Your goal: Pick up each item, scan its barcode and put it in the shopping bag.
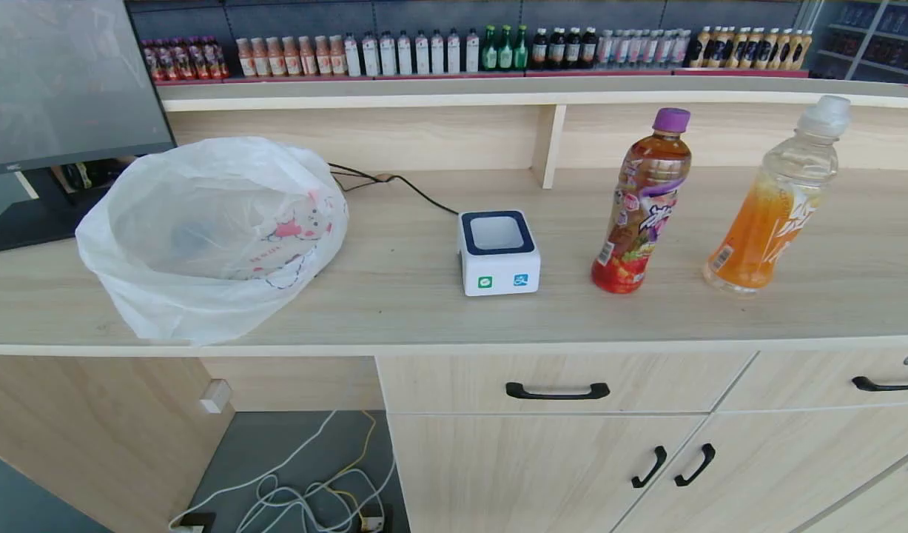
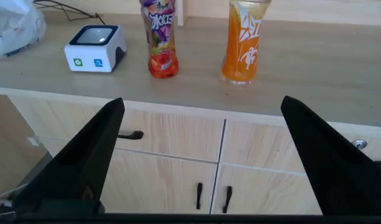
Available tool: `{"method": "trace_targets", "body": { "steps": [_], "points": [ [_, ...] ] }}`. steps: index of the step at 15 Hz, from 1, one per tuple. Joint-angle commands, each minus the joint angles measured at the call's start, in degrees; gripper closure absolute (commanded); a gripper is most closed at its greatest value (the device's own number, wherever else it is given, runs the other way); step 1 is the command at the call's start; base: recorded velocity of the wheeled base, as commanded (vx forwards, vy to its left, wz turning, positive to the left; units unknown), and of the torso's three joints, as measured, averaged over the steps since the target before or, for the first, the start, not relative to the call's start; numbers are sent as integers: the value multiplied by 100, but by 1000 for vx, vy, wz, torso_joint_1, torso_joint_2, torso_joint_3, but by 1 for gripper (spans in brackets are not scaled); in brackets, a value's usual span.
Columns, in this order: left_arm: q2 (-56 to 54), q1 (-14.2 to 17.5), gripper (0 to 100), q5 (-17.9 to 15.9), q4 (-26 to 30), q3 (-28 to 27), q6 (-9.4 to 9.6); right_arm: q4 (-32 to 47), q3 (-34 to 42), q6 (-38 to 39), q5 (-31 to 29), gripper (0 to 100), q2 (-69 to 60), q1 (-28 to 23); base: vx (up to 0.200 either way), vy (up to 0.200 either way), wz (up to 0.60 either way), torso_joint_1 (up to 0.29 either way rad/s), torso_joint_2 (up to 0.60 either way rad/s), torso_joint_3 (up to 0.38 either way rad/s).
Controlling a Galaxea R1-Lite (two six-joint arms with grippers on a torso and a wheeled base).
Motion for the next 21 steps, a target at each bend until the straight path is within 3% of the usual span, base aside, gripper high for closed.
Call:
{"method": "trace_targets", "body": {
  "steps": [1, 3, 7, 9, 12, 21],
  "points": [
    [1, 4, 0, 0, -1, 0, -4, -1146, -91, -177, 0, 0, 1569, 296, 0, 0, 0, 0, 0, 0],
    [1, 4, 0, 0, -1, 0, 5, -2096, -100, -177, 8, 0, 2360, 498, 0, 0, 0, 0, 0, 0],
    [1, 4, 0, 0, -1, 0, -4, -2913, -311, -415, 8, 0, 3300, 1139, 0, 0, 0, 0, 0, 0],
    [1, 4, 0, 0, -1, 0, -4, -4609, -425, -538, -53, 0, 4451, 1350, 0, 0, 0, 0, 0, 0],
    [1, 4, 0, 0, -1, 0, -4, -6121, -504, -529, -282, 0, 5664, 1377, 0, 0, 0, 0, 0, 0],
    [1, 4, 0, 0, -1, 0, -4, -6437, -355, -362, -396, 0, 6051, 1895, 0, 0, 0, 0, 0, 0]
  ]
}}
